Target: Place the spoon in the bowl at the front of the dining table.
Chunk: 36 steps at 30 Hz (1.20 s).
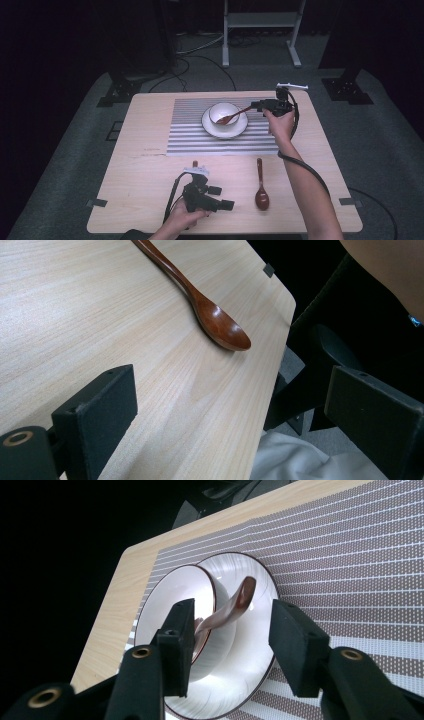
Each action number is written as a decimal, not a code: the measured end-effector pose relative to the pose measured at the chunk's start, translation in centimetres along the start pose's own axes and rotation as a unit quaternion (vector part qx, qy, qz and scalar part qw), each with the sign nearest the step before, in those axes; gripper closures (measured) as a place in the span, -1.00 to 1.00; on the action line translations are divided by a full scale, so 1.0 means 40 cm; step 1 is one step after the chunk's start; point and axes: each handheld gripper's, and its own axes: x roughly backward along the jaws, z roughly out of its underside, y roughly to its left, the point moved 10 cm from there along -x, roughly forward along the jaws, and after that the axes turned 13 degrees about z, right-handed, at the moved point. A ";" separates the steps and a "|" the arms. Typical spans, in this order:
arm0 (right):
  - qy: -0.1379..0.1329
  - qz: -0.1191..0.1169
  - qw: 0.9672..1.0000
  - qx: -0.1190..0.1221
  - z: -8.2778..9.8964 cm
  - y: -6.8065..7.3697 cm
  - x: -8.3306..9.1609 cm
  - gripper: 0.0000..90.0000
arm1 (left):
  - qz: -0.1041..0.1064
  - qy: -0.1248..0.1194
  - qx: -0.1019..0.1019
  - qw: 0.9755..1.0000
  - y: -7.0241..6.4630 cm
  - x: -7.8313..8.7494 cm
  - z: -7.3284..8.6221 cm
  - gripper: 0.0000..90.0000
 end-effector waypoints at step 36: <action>0.043 -0.031 0.998 0.042 0.102 -0.022 0.046 -0.09 | -0.007 -0.005 -0.004 1.000 0.003 0.009 -0.002 -0.88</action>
